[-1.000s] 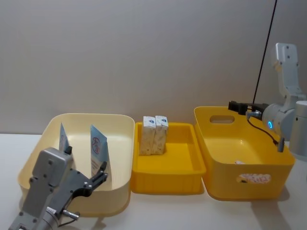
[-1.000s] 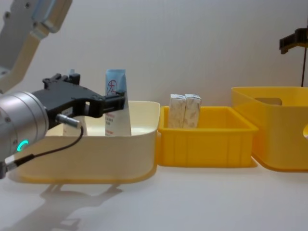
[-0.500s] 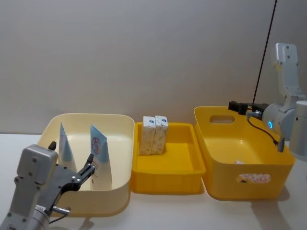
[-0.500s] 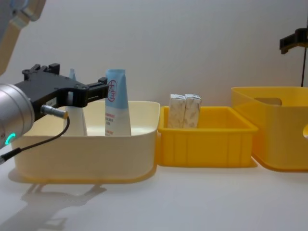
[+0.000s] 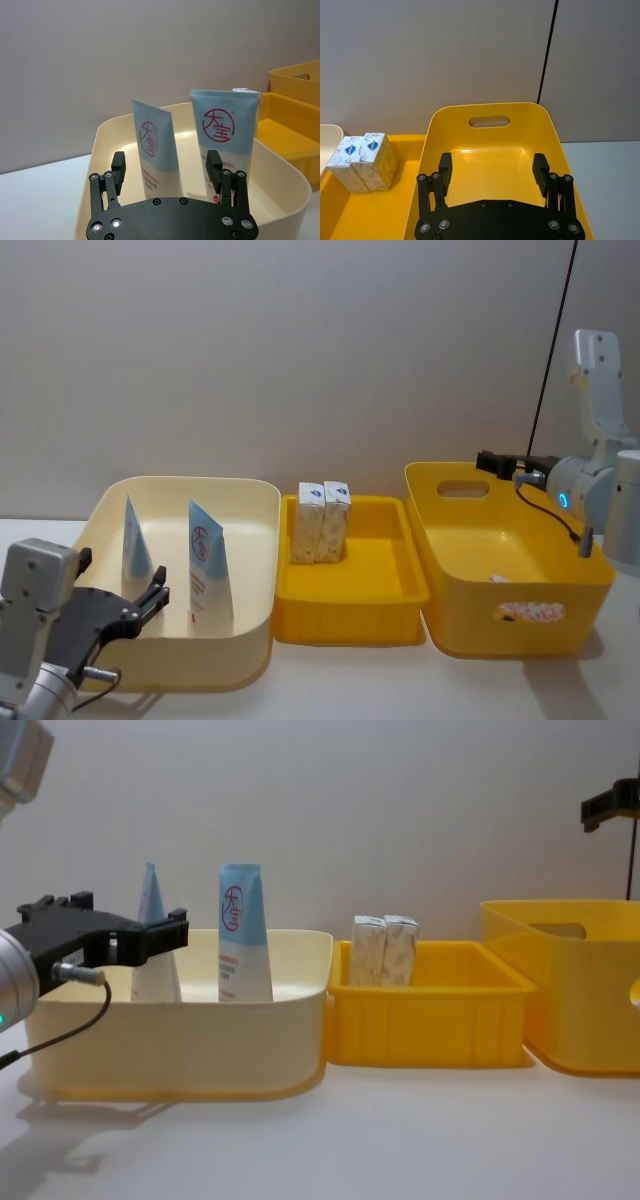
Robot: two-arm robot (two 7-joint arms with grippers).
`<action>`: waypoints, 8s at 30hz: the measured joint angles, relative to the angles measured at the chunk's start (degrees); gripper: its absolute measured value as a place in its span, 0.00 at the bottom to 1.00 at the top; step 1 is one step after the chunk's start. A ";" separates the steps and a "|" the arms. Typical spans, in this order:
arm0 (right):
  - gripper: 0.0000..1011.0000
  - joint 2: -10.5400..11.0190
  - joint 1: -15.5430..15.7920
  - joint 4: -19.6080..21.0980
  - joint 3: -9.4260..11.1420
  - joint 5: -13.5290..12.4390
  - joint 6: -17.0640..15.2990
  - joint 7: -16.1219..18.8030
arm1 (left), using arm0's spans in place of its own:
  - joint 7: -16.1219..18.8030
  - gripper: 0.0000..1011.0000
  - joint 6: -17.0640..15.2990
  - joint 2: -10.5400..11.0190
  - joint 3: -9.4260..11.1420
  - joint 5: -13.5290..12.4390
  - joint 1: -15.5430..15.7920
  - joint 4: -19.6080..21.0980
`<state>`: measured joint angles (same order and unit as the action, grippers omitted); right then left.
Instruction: Bimanual collaborative sorting of washing and personal care products
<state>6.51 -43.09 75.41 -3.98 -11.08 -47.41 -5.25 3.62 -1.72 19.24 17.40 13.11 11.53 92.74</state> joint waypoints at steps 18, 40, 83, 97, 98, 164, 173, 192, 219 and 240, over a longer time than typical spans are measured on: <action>0.99 0.00 0.00 0.00 0.01 0.00 0.00 0.00 | -5.01 0.99 -1.68 0.50 -0.51 1.17 4.31 -5.49; 0.99 0.00 0.00 0.00 0.01 0.00 0.00 0.00 | -8.77 0.99 -6.09 0.56 0.43 -0.64 10.34 -11.84; 0.99 0.00 0.00 0.00 0.01 0.00 0.00 0.00 | -12.70 0.42 -6.66 -0.42 1.33 -1.64 14.96 -17.92; 0.99 0.00 0.00 0.00 0.01 0.00 0.00 0.00 | -12.81 0.33 -6.66 -0.45 1.32 -1.69 15.06 -18.07; 0.99 0.00 0.00 0.00 0.01 0.00 0.00 0.01 | -12.82 0.32 -6.66 -0.45 1.32 -1.69 15.07 -18.08; 0.99 -0.01 -0.08 0.26 -0.62 0.25 2.33 1.50 | -12.66 0.31 -4.74 0.95 2.89 -10.56 19.54 -8.14; 0.99 0.84 -0.04 1.05 -2.25 0.15 4.58 5.44 | -14.21 0.31 -0.95 0.01 1.68 -9.36 21.11 -9.43; 0.99 5.47 -0.03 3.66 -9.56 -0.39 5.12 19.34 | -22.90 0.31 8.36 -2.83 -1.89 0.26 22.88 -15.02; 0.99 10.16 -5.09 -2.49 -25.91 3.38 15.78 36.95 | -35.73 0.31 14.29 -5.82 -4.69 15.43 25.18 -21.63; 0.99 9.95 -3.21 1.75 -23.82 0.81 25.61 34.79 | -42.12 0.31 15.01 -6.42 -6.09 23.71 25.86 -24.71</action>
<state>16.47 -46.30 77.16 -27.80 -10.27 -21.80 29.54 -38.50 13.29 12.82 11.31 36.82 37.38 68.03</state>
